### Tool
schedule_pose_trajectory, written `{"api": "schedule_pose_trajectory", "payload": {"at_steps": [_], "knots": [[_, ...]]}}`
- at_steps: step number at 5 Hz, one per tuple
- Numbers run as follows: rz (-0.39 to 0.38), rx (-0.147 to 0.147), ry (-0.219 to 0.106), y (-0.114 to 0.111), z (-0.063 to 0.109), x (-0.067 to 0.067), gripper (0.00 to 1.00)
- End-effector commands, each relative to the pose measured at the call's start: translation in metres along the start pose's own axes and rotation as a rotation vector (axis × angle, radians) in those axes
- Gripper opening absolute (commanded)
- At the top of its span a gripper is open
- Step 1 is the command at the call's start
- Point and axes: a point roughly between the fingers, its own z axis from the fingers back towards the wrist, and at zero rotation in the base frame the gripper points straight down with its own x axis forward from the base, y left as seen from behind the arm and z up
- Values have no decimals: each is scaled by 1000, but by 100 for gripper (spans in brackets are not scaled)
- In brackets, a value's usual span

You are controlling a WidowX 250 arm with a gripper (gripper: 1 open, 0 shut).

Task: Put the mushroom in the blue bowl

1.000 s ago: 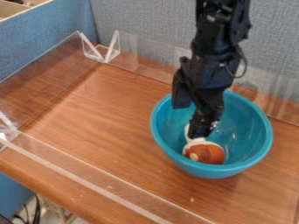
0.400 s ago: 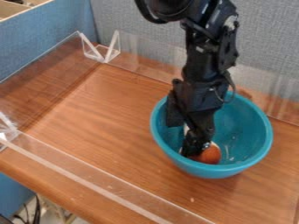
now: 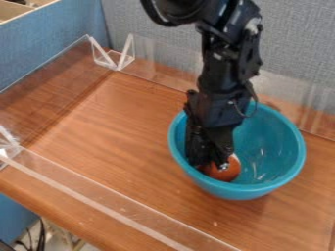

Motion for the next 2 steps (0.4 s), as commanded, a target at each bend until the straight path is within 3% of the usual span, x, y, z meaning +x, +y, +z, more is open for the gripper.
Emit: {"api": "schedule_pose_trajectory", "payload": {"at_steps": [1, 2], "knots": [[-22, 29, -51, 16, 7, -3, 100], [-16, 33, -54, 32, 5, -9, 0]]}}
